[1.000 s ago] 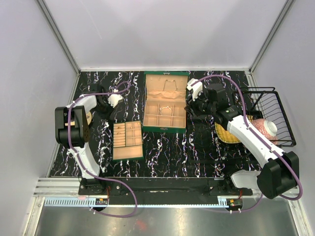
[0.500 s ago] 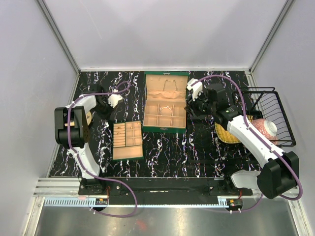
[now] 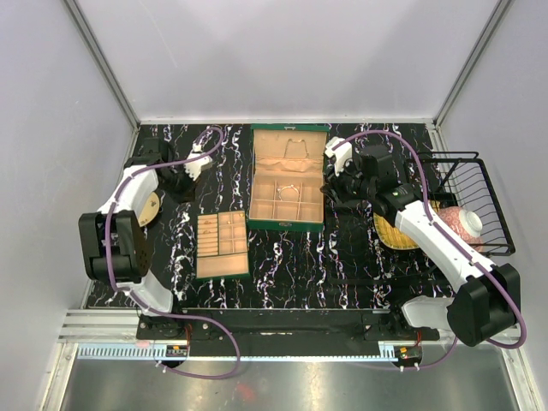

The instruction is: Organize the mixed jewelry

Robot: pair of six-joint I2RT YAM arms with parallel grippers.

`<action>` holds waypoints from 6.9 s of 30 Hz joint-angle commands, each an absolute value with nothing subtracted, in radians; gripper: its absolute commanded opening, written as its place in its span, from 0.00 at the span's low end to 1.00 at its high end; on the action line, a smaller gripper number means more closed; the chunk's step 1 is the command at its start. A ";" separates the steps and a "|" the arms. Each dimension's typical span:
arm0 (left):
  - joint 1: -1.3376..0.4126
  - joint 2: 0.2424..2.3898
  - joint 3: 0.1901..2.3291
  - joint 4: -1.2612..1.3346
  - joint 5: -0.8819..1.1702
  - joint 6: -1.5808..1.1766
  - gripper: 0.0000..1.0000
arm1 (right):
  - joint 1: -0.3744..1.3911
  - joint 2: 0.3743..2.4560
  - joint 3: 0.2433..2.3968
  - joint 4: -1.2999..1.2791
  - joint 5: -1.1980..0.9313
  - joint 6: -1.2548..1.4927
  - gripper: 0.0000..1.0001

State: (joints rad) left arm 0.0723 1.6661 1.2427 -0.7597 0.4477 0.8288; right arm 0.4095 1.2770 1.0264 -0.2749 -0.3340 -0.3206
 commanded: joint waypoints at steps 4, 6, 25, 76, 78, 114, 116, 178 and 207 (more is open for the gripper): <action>0.071 1.523 1.318 -1.019 0.819 0.834 0.00 | 0.403 1.285 1.138 -0.319 -0.485 -0.347 0.42; 0.061 1.503 1.345 -1.081 0.922 0.867 0.00 | 0.403 1.305 1.198 -0.370 -0.540 -0.365 0.43; -0.086 1.447 1.537 -1.545 1.296 1.054 0.00 | 0.687 1.477 1.506 -0.574 -0.568 -0.557 0.61; -0.115 1.396 1.410 -1.546 1.272 1.045 0.00 | 1.058 1.718 1.735 -0.640 -0.158 -0.974 0.48; -0.115 1.397 1.410 -1.546 1.272 1.045 0.00 | 1.060 1.717 1.730 -0.644 -0.150 -0.979 0.47; -0.120 1.397 1.408 -1.529 1.261 1.026 0.00 | 1.089 1.706 1.753 -0.681 -0.121 -0.971 0.00; -0.120 1.396 1.416 -1.523 1.255 1.017 0.02 | 1.089 1.703 1.752 -0.689 -0.115 -0.960 0.00; -0.132 0.907 0.969 -0.370 1.210 0.293 0.49 | 1.022 1.643 1.812 -0.746 -0.272 -0.546 0.00; -0.161 0.925 0.986 -0.368 1.223 0.282 0.20 | 1.022 1.664 1.825 -0.741 -0.275 -0.534 0.00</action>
State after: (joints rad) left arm -0.1585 0.9207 0.9546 -0.4156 1.1828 0.2832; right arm 1.0271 1.6688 1.7802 -0.7532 -0.2562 -0.5438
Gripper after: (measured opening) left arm 0.211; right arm 0.012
